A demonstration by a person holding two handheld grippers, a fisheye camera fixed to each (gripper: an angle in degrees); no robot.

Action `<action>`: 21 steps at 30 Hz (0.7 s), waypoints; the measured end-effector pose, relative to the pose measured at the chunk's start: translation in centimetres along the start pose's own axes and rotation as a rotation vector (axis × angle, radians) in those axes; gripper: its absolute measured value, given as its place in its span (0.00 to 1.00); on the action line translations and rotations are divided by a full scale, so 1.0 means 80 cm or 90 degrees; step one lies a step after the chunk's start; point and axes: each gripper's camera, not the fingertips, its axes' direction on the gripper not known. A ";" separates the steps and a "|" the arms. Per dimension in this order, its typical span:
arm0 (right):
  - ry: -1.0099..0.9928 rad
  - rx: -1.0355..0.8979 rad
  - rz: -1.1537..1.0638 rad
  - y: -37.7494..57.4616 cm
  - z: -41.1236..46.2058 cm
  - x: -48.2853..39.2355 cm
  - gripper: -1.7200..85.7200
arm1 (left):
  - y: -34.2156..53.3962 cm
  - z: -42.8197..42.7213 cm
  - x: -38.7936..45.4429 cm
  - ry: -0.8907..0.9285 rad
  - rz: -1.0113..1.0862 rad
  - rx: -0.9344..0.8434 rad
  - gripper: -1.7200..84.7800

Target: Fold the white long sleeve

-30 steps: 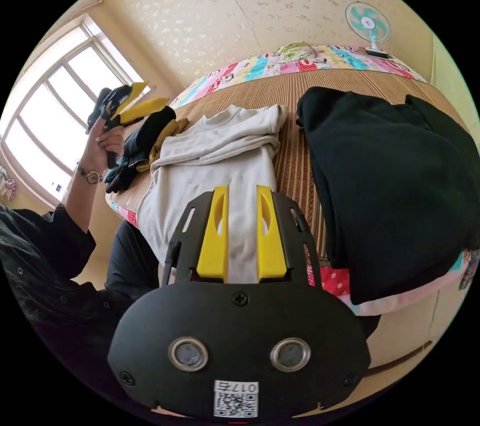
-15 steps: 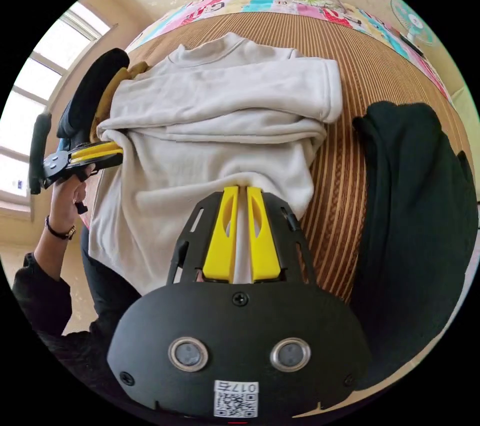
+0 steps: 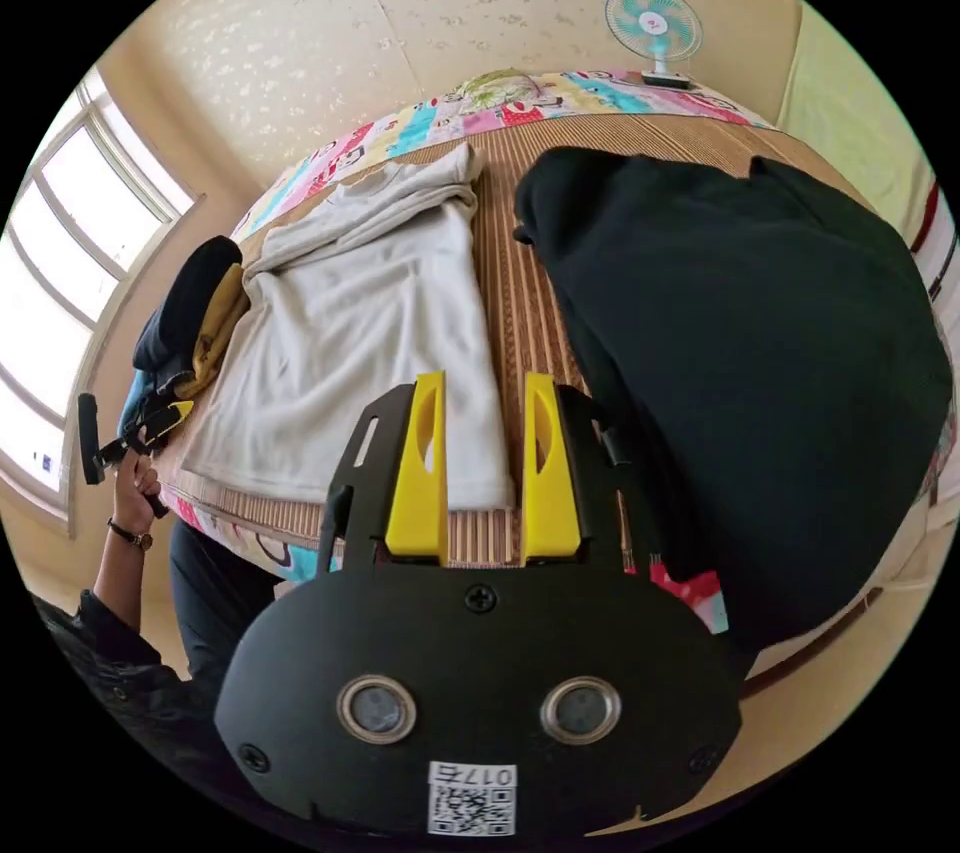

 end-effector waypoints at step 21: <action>-0.468 0.256 -0.125 0.137 -0.386 0.100 0.04 | 0.158 -0.378 -0.070 0.471 0.039 0.259 0.08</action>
